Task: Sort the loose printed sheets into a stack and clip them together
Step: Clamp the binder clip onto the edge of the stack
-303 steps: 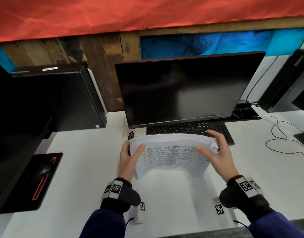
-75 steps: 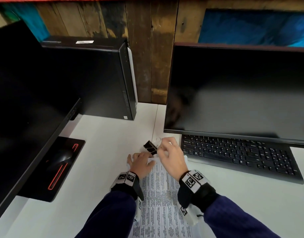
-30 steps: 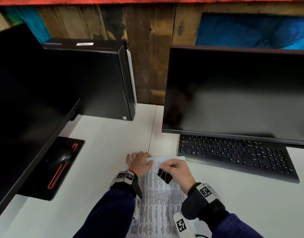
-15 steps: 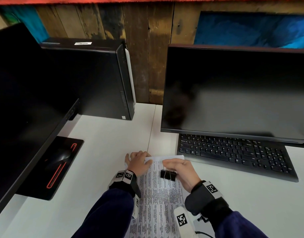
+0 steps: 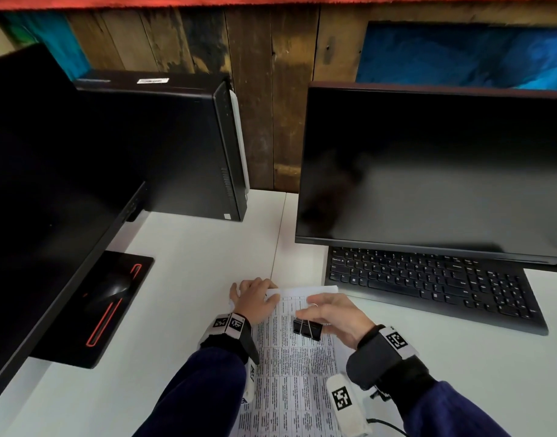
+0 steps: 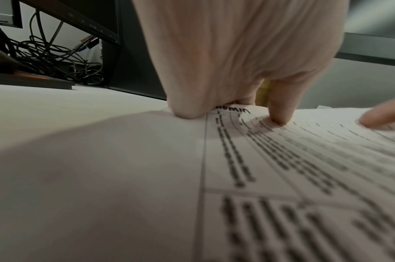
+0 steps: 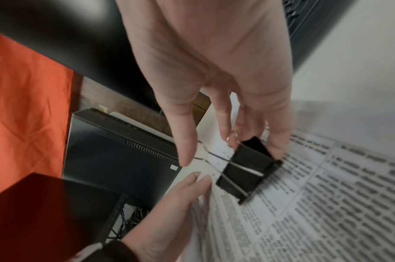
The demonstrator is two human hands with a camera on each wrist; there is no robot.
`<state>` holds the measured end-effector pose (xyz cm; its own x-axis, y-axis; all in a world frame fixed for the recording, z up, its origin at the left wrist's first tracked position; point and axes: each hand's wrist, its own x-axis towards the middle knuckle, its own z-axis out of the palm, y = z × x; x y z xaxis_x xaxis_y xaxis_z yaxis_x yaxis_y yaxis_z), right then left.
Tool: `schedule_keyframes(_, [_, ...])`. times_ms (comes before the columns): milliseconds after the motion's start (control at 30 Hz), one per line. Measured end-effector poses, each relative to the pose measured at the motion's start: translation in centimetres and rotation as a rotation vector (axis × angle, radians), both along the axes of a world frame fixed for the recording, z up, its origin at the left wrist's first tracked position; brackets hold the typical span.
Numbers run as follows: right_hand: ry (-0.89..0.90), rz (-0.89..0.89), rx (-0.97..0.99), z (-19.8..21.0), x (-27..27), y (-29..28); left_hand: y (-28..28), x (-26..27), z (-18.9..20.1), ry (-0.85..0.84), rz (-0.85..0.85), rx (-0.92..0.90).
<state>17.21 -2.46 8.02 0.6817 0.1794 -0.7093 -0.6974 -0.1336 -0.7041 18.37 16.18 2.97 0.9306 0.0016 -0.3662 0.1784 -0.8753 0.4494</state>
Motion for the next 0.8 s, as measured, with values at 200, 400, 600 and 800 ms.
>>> schedule_keyframes(200, [-0.002,0.093,-0.028,0.3,-0.1,-0.4,0.0,0.0,0.0,-0.001,0.001,-0.004])
schedule_keyframes(400, [-0.168,0.24,-0.035,0.2,-0.2,-0.7,0.0,-0.1,0.2,-0.003,0.004,-0.012])
schedule_keyframes(600, [-0.45,0.277,-0.07,0.1,-0.2,-2.2,0.1,-0.2,0.4,-0.006,0.009,-0.043])
schedule_keyframes(800, [-0.761,0.075,-0.131,1.2,3.1,-0.3,0.1,-0.6,0.4,-0.076,0.016,-0.071])
